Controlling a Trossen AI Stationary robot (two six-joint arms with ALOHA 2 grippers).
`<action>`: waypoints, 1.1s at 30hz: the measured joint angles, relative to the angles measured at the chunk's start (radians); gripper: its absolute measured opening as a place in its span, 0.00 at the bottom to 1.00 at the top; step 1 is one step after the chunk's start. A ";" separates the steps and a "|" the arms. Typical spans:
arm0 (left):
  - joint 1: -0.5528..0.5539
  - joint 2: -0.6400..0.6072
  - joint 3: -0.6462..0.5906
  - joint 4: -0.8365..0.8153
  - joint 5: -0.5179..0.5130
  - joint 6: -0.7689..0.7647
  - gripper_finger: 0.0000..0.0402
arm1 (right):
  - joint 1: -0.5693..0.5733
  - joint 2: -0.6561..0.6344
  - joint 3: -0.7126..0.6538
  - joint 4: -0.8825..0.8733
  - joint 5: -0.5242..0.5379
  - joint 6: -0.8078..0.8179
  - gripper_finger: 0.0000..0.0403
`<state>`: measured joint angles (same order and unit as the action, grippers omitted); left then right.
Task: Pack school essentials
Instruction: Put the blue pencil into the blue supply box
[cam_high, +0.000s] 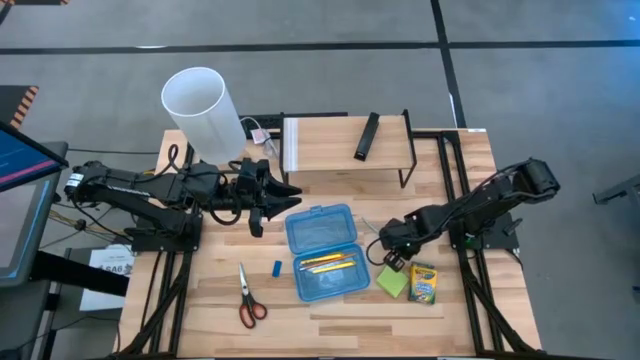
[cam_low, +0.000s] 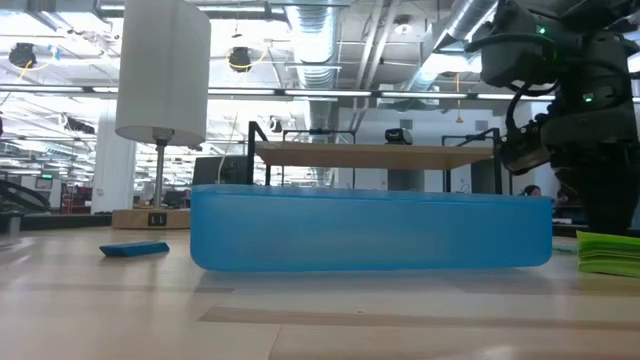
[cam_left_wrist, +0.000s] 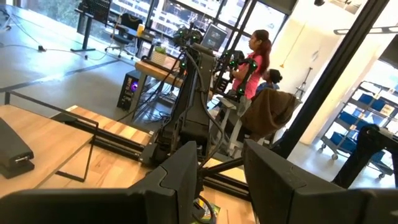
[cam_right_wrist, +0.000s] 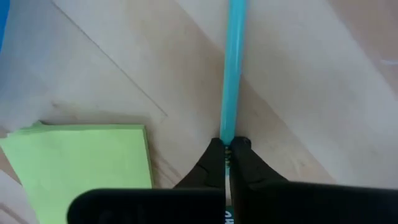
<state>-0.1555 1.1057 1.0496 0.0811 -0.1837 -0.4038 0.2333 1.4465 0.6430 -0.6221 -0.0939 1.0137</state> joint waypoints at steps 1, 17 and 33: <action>0.000 0.000 0.000 0.000 0.000 0.001 0.29 | 0.000 -0.007 0.000 -0.002 0.002 0.008 0.01; 0.000 0.000 0.000 0.000 0.000 0.010 0.29 | 0.003 -0.051 0.001 0.005 0.020 0.051 0.00; 0.000 -0.036 0.001 -0.055 -0.004 0.014 0.29 | 0.002 -0.187 0.003 0.035 0.065 0.033 0.00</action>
<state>-0.1555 1.0699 1.0504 0.0259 -0.1874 -0.3897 0.2348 1.2596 0.6460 -0.5870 -0.0292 1.0470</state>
